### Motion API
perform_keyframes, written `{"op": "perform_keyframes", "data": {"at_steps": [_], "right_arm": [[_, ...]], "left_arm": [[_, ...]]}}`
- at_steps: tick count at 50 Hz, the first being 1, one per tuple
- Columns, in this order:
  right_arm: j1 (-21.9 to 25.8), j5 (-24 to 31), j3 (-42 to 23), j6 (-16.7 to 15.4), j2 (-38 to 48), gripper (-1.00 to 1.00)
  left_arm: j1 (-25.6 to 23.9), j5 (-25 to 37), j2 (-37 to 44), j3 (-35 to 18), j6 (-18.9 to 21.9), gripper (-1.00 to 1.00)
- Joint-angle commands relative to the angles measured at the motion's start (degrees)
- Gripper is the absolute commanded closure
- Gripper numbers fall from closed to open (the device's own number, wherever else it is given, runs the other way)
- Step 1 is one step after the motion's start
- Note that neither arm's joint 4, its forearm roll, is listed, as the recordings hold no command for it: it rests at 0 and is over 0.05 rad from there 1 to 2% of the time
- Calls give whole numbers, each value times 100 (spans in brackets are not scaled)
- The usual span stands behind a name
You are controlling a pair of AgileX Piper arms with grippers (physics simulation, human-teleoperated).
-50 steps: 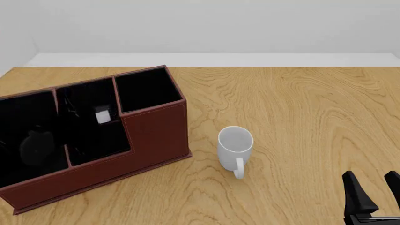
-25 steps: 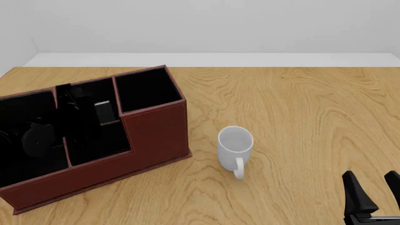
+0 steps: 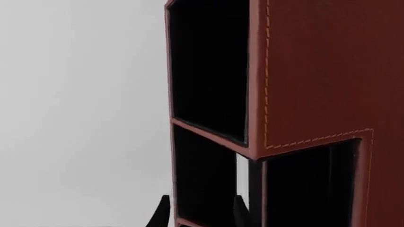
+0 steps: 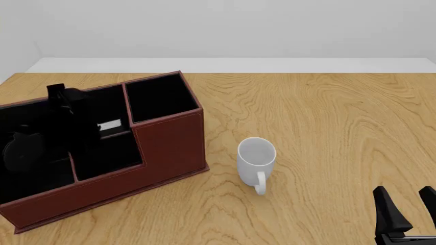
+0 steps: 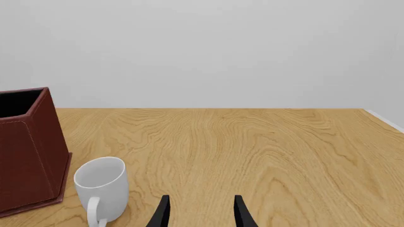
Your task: Pick up the book and place it in the front compartment of the caddy.
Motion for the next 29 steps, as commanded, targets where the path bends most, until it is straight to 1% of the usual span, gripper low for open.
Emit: {"op": "perform_keyframes", "data": {"at_steps": [1,5,6,9,11,12,13,15,17,18,20,21,26,27,28,29], "right_arm": [[0,0,0,0,-1,-100],[1,0,0,1,-1,-100],[2,0,0,1,0,-100],[0,0,0,0,0,-100],[0,0,0,-1,0,-100],[0,0,0,0,0,-100],[1,0,0,1,0,-100],[-1,1,0,0,-3,-100],[-1,0,0,2,-1,-100],[0,0,0,0,0,-100],[1,0,0,0,0,-100],[1,0,0,1,0,-100],[1,0,0,0,1,-100],[0,0,0,0,1,-100],[0,0,0,-1,0,-100],[0,0,0,-1,-1,-100]], "left_arm": [[-67,551,-875,133,53,-100],[-152,840,-1355,195,1,-100],[-184,1012,-1613,286,33,-100],[-232,1091,-1840,299,-24,-100],[-277,1398,-2207,378,-47,-100],[-289,1463,-2371,417,-49,-100],[-289,1464,-2373,418,-49,-100],[-340,1690,-2682,462,-72,-100],[-453,2015,-3081,474,-164,-100],[-474,2032,-3166,525,-131,-100],[-637,2286,-3596,653,-111,-100],[-747,2548,-3824,617,-207,-100],[-1036,3097,-4575,647,-234,-100],[-1170,3398,-4831,595,-317,-100],[-1224,3484,-4904,566,-357,-100],[-1311,3635,-5134,609,-312,-100]]}}
